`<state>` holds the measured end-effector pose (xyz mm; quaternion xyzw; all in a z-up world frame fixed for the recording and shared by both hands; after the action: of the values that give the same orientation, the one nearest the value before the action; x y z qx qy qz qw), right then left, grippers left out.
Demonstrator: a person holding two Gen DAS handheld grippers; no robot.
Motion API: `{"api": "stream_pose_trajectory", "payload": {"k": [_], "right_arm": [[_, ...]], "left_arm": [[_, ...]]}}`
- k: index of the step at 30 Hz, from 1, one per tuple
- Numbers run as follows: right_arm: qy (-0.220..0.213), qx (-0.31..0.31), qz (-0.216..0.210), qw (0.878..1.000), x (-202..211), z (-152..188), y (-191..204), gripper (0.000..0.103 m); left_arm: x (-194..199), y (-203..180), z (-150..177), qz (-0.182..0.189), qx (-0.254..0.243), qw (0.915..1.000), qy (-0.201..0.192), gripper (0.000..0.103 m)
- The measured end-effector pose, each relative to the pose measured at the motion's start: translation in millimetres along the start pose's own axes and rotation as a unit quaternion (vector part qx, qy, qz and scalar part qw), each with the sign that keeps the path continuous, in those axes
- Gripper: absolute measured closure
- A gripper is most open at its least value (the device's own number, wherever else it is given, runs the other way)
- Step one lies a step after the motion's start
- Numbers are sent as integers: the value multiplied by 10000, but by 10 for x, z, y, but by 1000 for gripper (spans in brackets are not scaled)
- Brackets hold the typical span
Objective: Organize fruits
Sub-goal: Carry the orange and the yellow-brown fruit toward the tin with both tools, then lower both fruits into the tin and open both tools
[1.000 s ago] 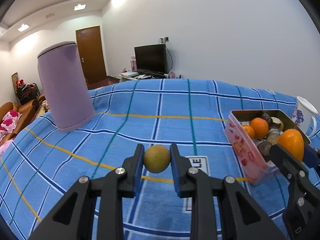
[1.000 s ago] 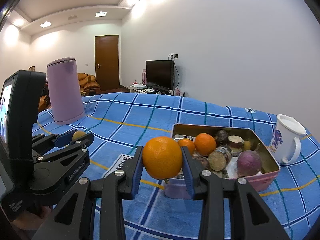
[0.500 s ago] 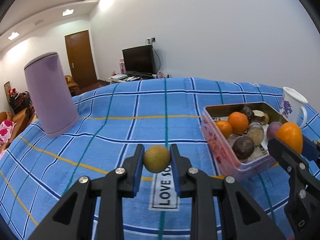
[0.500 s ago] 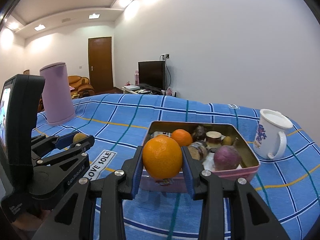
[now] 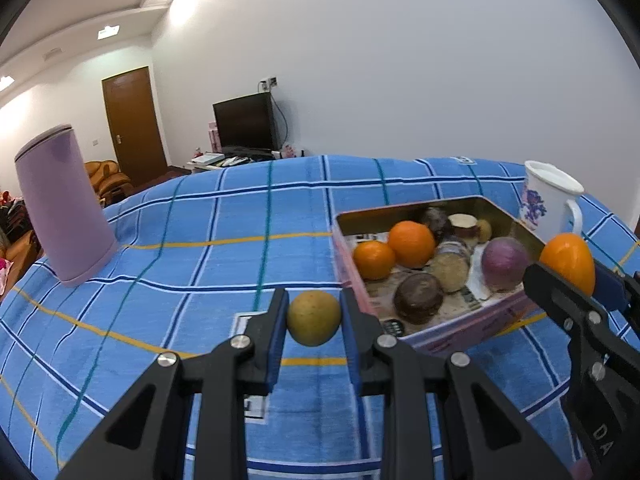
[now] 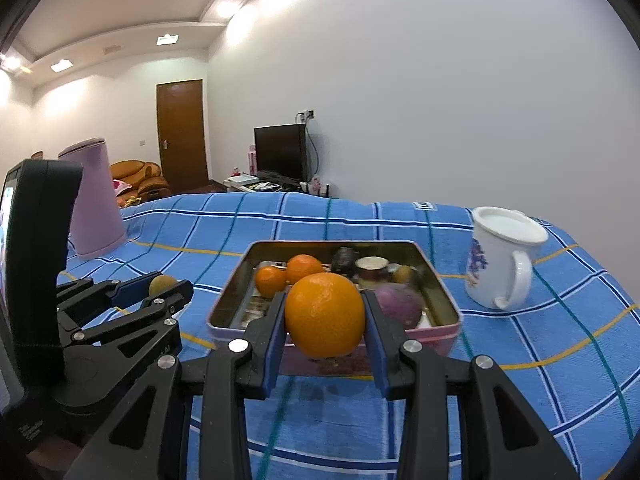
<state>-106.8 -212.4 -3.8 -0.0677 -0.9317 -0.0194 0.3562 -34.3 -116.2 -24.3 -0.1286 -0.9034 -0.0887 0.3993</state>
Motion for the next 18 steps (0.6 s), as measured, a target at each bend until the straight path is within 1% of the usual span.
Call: {"api": "stream_pose_trajectory", "payload": {"k": [7, 18], "right_arm": [[-1, -194, 145, 9997, 30, 22, -248, 64], [21, -361, 366, 9987, 56, 38, -501, 65]], "left_arm": [[8, -212, -21, 173, -117, 9998, 5, 75], [-37, -462, -76, 375, -275, 9989, 67, 75]]}}
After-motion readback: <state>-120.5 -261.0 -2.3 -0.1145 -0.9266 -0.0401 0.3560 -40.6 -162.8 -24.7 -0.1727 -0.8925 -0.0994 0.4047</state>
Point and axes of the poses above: each gripper's, at about its wrist camera, not at the fingertips, and x roughly against the way its jaws point, y to its left, z to its underside, the point moved 3 cm from there along -x, roughly the way its jaws point, and after that the axes turned 15 degrees about y, right-handed, at the moved point
